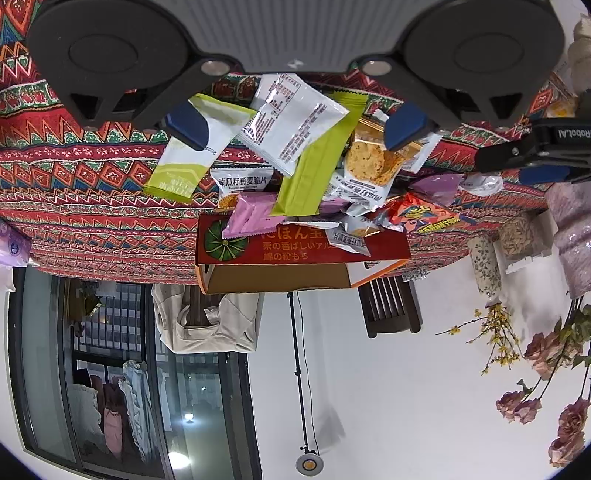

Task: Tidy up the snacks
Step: 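Lower the right gripper onto the white snack packet and close it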

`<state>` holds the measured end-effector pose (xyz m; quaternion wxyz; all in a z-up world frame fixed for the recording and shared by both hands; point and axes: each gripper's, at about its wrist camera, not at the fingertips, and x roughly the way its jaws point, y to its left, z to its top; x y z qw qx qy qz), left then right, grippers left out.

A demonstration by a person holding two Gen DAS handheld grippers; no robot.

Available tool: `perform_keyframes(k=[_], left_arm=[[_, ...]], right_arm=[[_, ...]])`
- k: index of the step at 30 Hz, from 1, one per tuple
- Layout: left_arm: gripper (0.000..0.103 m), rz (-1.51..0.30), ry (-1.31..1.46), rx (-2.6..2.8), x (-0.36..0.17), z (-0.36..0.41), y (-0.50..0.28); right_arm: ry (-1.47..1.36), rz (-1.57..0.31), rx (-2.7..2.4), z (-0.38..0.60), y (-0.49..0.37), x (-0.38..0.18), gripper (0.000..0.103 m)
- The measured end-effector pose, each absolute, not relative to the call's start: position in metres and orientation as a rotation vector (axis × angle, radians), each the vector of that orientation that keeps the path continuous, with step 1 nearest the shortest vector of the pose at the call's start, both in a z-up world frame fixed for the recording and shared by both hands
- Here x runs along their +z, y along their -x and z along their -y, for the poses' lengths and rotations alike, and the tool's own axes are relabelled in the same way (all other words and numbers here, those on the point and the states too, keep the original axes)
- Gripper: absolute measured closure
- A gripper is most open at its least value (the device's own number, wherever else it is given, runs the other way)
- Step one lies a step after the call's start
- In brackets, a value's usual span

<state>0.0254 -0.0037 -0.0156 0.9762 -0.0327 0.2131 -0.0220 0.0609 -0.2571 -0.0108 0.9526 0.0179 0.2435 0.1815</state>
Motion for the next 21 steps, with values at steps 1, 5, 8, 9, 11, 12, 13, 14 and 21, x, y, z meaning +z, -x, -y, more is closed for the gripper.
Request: perform_keyframes(k=[1, 5, 8, 9, 11, 12, 13, 14, 21], left_arm=[[0.000, -0.432, 0.067, -0.044, -0.016, 0.004, -0.026], [0.000, -0.446, 0.071, -0.040, -0.017, 0.002, -0.031], [0.000, -0.458, 0.075, -0.037, -0.019, 0.001, -0.035], [0.000, -0.461, 0.076, -0.036, -0.020, 0.001, -0.037], [0.000, -0.467, 0.079, -0.033, -0.021, 0.000, -0.040], [0.000, -0.470, 0.081, -0.031, -0.022, -0.001, -0.041], [0.000, -0.474, 0.083, -0.030, -0.023, -0.001, -0.043], [0.000, -0.478, 0.085, -0.028, -0.024, -0.002, -0.044], [0.000, -0.500, 0.095, -0.015, -0.029, -0.005, -0.051]], right_arm=[[-0.037, -0.496, 0.371, 0.257, -0.062, -0.011, 0.008], [-0.034, -0.511, 0.384, 0.255, -0.067, -0.014, 0.017], [-0.026, -0.522, 0.393, 0.252, -0.072, -0.016, 0.021], [-0.024, -0.524, 0.396, 0.251, -0.073, -0.016, 0.027], [-0.024, -0.533, 0.405, 0.248, -0.077, -0.018, 0.034], [-0.026, -0.539, 0.408, 0.247, -0.080, -0.018, 0.036], [-0.027, -0.544, 0.406, 0.246, -0.083, -0.019, 0.038], [-0.029, -0.554, 0.401, 0.245, -0.087, -0.020, 0.045], [-0.062, -0.617, 0.349, 0.247, -0.106, -0.030, 0.061]])
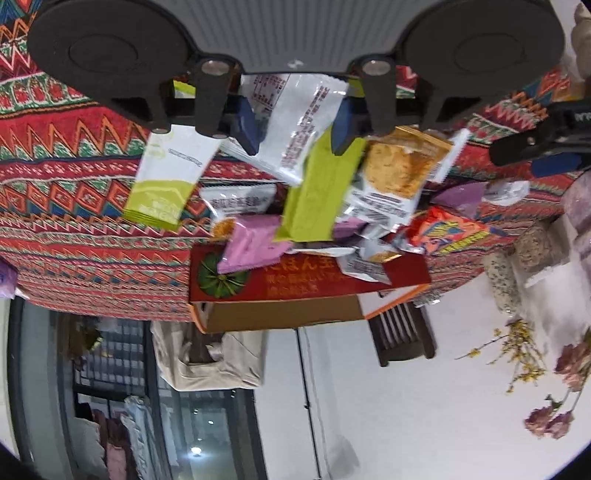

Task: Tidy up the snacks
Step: 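Lower the right gripper onto the white snack packet and close it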

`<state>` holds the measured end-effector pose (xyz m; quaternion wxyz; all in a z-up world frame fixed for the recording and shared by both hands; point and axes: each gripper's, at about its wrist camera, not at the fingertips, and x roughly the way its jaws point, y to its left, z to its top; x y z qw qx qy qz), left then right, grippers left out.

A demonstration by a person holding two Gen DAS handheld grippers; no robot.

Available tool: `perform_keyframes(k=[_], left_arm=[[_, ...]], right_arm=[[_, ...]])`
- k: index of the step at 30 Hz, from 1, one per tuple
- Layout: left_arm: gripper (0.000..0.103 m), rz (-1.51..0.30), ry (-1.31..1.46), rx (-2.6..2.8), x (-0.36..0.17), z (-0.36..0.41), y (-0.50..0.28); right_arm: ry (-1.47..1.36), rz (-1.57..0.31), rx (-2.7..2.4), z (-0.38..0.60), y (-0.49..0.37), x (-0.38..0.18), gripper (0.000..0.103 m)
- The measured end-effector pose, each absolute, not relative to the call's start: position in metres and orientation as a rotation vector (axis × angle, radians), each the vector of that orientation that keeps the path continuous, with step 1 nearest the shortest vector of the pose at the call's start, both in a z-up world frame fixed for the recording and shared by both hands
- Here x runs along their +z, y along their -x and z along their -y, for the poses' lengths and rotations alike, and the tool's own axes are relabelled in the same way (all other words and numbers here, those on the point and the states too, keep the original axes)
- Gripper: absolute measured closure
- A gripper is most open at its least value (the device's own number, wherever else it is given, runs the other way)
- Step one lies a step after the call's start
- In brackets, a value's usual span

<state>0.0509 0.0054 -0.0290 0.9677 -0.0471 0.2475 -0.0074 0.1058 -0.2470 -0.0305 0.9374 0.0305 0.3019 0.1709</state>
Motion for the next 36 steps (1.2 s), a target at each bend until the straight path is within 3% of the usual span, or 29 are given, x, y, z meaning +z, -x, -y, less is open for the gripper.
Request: perform_keyframes(k=[19, 23, 26, 29, 32, 36], left_arm=[[0.000, -0.507, 0.112, 0.014, -0.028, -0.014, -0.054], [0.000, -0.509, 0.112, 0.009, -0.028, -0.013, -0.053], [0.000, -0.506, 0.107, 0.005, -0.028, -0.012, -0.052], [0.000, -0.506, 0.108, 0.008, -0.027, -0.012, -0.052], [0.000, -0.502, 0.107, 0.013, -0.026, -0.013, -0.051], [0.000, -0.493, 0.104, 0.039, -0.023, -0.020, -0.051]], right_arm=[[0.105, -0.613, 0.225, 0.243, -0.110, -0.037, 0.060], [0.119, -0.608, 0.203, 0.246, -0.110, -0.035, 0.047], [0.110, -0.640, 0.195, 0.250, -0.114, -0.043, 0.046], [0.051, -0.654, 0.218, 0.258, -0.116, -0.044, 0.048], [0.030, -0.639, 0.239, 0.262, -0.113, -0.044, 0.062], [-0.004, -0.578, 0.265, 0.265, -0.106, -0.035, 0.064]])
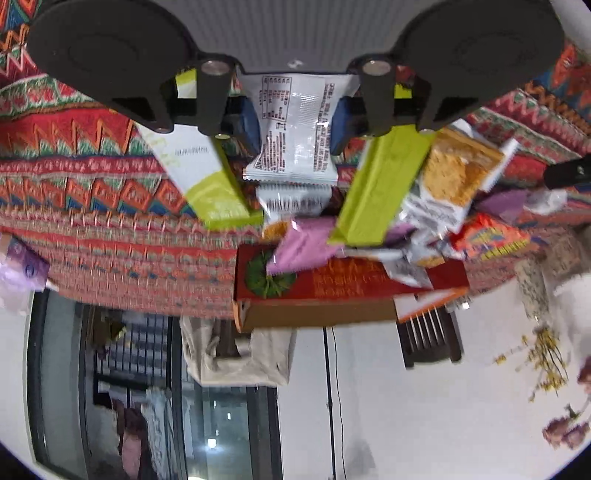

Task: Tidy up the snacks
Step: 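Lower the right gripper onto the white snack packet and close it, then carry the white packet into the cardboard box and open the right gripper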

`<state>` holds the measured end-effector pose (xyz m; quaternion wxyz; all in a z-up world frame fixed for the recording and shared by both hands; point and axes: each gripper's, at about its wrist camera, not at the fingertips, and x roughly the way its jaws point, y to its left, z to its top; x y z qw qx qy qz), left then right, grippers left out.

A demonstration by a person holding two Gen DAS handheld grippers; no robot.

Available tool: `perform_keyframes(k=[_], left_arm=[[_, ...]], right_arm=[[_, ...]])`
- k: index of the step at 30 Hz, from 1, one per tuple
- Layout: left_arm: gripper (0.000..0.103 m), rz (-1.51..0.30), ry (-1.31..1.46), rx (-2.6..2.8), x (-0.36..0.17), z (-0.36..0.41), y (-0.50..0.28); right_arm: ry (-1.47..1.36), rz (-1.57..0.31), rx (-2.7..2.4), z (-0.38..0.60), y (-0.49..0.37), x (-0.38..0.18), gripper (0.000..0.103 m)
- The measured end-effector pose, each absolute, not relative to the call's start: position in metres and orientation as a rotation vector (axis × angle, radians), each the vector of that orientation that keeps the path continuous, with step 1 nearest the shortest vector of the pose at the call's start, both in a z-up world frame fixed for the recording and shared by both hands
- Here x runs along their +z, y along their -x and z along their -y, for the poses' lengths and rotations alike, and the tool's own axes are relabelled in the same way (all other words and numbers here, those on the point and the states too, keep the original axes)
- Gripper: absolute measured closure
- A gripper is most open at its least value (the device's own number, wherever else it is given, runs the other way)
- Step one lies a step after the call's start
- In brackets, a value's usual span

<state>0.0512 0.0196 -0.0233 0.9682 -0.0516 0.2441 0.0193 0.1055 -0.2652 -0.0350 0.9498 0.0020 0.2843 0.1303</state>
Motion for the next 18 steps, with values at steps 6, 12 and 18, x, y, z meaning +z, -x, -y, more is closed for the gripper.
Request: perform_keyframes(k=[6, 12, 18], left_arm=[[0.000, -0.495, 0.046, 0.134, -0.014, -0.041, -0.068], [0.000, -0.578, -0.070, 0.163, -0.018, -0.065, -0.107], [0.023, -0.627, -0.092, 0.105, -0.030, -0.080, -0.129]], right_arm=[[-0.006, -0.505, 0.263, 0.268, -0.106, -0.019, 0.064], [-0.011, -0.503, 0.240, 0.269, -0.118, -0.017, 0.064], [-0.022, -0.515, 0.223, 0.269, -0.126, -0.022, 0.064]])
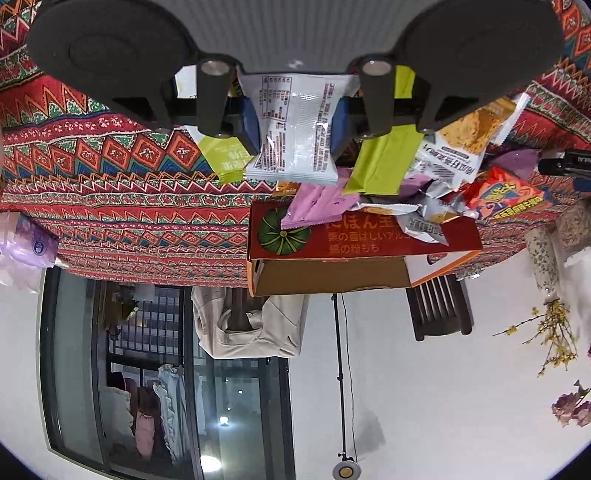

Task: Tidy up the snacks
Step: 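Carry the white packet into the cardboard box and open the right gripper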

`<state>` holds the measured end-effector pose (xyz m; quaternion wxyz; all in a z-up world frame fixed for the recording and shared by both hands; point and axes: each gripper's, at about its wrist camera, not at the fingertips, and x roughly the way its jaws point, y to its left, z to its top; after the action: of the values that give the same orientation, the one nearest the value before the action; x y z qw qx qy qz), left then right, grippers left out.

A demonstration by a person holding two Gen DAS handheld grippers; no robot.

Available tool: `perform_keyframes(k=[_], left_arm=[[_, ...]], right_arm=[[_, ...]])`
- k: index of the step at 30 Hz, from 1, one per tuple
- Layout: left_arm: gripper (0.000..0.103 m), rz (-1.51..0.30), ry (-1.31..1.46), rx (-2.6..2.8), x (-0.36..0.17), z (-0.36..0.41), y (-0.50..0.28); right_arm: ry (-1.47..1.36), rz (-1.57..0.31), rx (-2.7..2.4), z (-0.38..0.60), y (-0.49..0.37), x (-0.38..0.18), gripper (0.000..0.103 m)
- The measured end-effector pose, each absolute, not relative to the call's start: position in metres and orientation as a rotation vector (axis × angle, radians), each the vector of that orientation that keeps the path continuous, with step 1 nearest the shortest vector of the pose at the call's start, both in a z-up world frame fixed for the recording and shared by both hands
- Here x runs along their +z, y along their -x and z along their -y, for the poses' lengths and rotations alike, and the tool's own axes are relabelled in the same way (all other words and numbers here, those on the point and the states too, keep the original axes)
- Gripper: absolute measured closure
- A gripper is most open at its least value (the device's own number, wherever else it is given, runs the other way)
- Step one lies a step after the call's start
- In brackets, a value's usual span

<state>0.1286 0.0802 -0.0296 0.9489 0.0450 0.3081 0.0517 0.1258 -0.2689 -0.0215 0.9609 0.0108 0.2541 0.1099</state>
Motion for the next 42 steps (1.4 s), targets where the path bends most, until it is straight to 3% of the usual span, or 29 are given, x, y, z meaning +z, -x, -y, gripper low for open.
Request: perform_keyframes(k=[1, 3, 6, 12, 22, 33, 42], left_arm=[[0.038, -0.638, -0.077, 0.090, -0.031, -0.082, -0.130], [0.054, -0.658, -0.027, 0.043, -0.036, -0.087, -0.130], [0.058, -0.640, 0.008, 0.028, -0.038, -0.090, -0.124], [0.060, -0.598, 0.066, 0.054, -0.034, -0.094, -0.107], [0.060, -0.429, 0.068, 0.076, 0.018, -0.087, -0.099], [0.060, -0.304, 0.061, 0.005, 0.074, -0.047, -0.160], [0.060, -0.358, 0.035, -0.008, 0.093, -0.009, -0.242]], right_arm=[[-0.024, -0.516, 0.221, 0.269, -0.126, -0.022, 0.064], [-0.024, -0.519, 0.219, 0.268, -0.128, -0.023, 0.063], [-0.018, -0.520, 0.224, 0.267, -0.130, -0.023, 0.063], [-0.017, -0.512, 0.226, 0.268, -0.129, -0.021, 0.063], [-0.026, -0.456, 0.219, 0.275, -0.138, -0.005, 0.063], [-0.026, -0.363, 0.235, 0.261, -0.192, 0.035, 0.063], [-0.021, -0.377, 0.262, 0.230, -0.263, 0.056, 0.063]])
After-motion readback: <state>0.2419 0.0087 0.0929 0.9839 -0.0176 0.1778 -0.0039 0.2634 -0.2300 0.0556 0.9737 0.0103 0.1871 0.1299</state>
